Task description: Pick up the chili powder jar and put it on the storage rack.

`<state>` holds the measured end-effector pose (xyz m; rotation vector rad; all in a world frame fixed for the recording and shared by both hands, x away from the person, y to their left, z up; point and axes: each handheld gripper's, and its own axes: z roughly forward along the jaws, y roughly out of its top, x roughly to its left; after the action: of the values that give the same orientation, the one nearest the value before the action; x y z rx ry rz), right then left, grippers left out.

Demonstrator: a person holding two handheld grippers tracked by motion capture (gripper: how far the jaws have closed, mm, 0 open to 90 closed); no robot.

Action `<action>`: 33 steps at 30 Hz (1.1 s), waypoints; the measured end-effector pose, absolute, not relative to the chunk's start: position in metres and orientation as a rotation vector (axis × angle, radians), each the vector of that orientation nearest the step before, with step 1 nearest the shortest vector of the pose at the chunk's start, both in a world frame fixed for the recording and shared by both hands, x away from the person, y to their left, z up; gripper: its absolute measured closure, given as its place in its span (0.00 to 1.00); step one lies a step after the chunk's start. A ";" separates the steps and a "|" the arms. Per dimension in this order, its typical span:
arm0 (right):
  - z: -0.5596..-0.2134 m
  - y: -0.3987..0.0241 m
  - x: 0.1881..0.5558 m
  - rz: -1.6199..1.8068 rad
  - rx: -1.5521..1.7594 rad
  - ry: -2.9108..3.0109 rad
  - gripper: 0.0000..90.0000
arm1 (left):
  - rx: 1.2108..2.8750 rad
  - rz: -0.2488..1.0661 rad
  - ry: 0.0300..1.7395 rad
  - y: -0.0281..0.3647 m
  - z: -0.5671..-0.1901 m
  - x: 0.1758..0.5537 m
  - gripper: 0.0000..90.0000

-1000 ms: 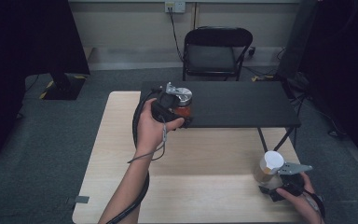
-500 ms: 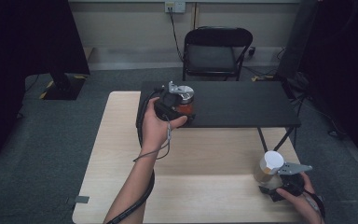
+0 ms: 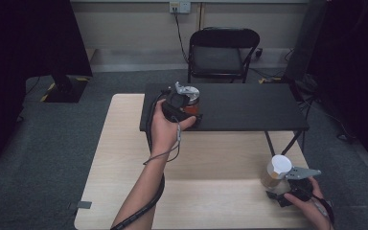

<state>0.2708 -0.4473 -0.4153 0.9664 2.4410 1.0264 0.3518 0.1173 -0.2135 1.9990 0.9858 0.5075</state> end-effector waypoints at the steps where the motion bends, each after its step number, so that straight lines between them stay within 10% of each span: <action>1: -0.415 -0.447 0.271 1.026 0.966 2.441 0.00 | 1.999 0.508 0.986 0.117 -0.213 0.352 0.34; 33: -0.415 -0.447 0.271 1.026 0.966 2.441 0.00 | 1.982 0.510 0.939 0.145 -0.219 0.327 0.02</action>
<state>0.2709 -0.4473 -0.4153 0.9660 2.4411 1.0264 0.3271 0.1449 -0.2187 1.9822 0.9387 0.5103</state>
